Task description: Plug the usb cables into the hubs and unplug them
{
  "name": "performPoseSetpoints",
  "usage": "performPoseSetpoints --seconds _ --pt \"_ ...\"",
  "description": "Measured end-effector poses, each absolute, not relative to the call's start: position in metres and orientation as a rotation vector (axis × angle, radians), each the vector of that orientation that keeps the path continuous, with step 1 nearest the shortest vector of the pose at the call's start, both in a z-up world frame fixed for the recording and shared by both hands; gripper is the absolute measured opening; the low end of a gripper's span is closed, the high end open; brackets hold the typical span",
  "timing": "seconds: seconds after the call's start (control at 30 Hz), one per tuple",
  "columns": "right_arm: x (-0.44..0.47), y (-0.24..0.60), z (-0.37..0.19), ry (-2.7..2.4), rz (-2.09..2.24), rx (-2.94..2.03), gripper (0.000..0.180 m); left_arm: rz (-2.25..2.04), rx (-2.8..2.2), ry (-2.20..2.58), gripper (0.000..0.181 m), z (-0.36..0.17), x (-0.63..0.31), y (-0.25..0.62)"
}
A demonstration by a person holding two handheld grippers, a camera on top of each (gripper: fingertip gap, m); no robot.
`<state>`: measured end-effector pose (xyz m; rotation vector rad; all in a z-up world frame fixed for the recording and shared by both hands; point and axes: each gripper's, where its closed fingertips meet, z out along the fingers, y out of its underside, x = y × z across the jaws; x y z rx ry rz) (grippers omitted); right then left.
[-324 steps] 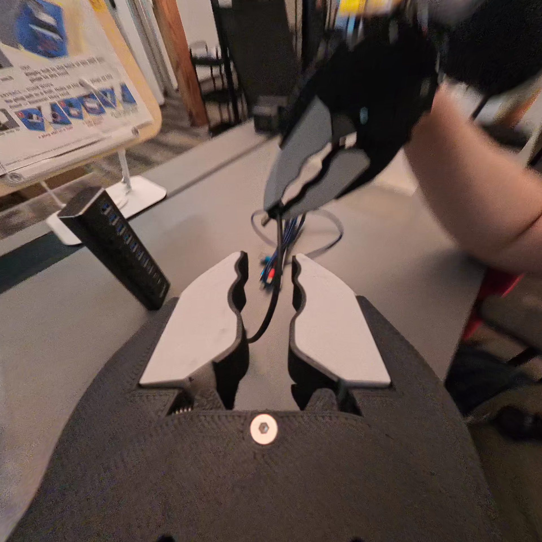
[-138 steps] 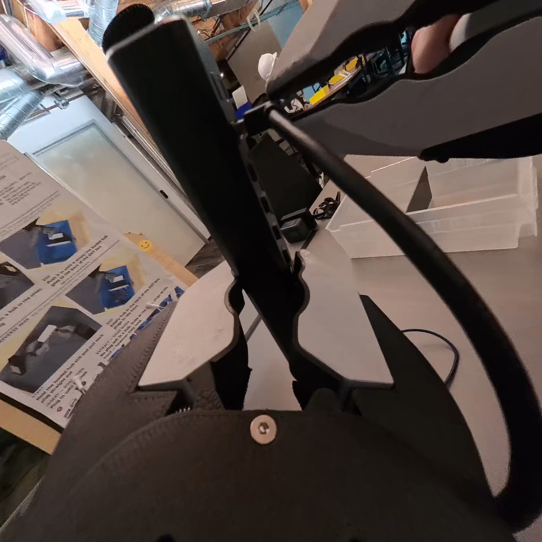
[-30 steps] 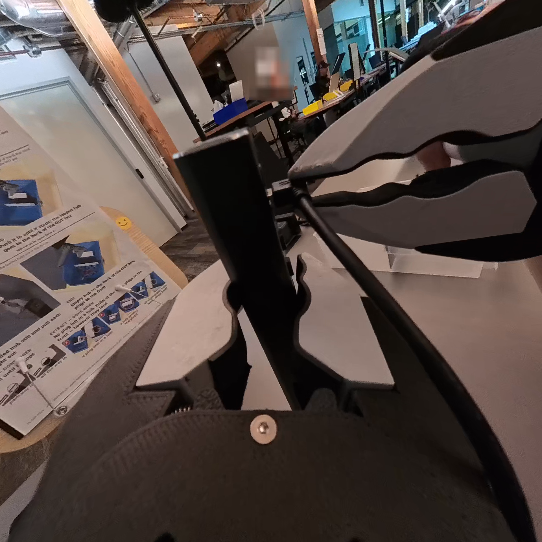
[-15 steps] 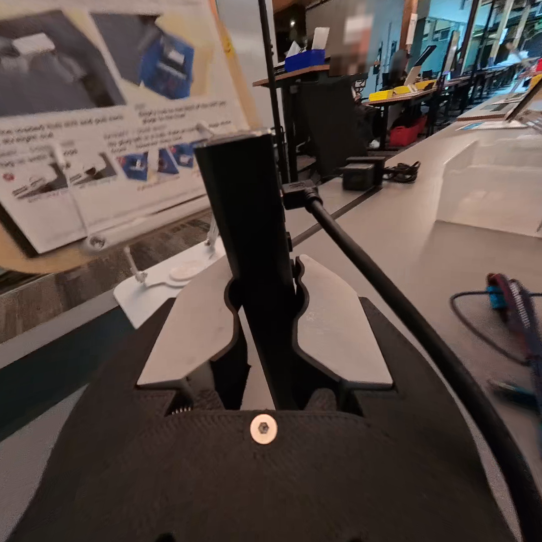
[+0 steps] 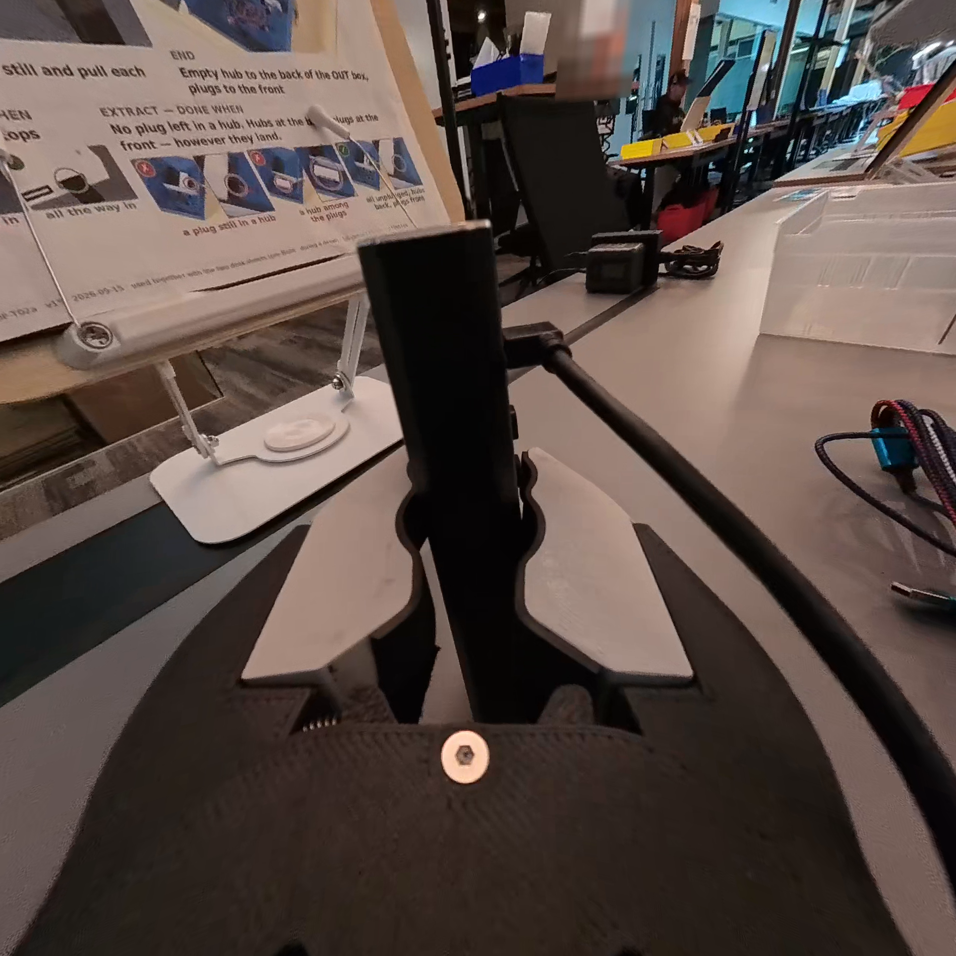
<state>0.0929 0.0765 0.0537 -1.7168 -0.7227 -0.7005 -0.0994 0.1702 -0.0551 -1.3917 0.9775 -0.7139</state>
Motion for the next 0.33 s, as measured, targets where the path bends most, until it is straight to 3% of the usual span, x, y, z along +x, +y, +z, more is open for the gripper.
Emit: performPoseSetpoints --seconds 0.33 --pt "0.097 0.08 0.041 -0.749 -0.669 -1.764 0.015 -0.751 -1.407 1.106 0.043 -0.063 -0.103 0.157"
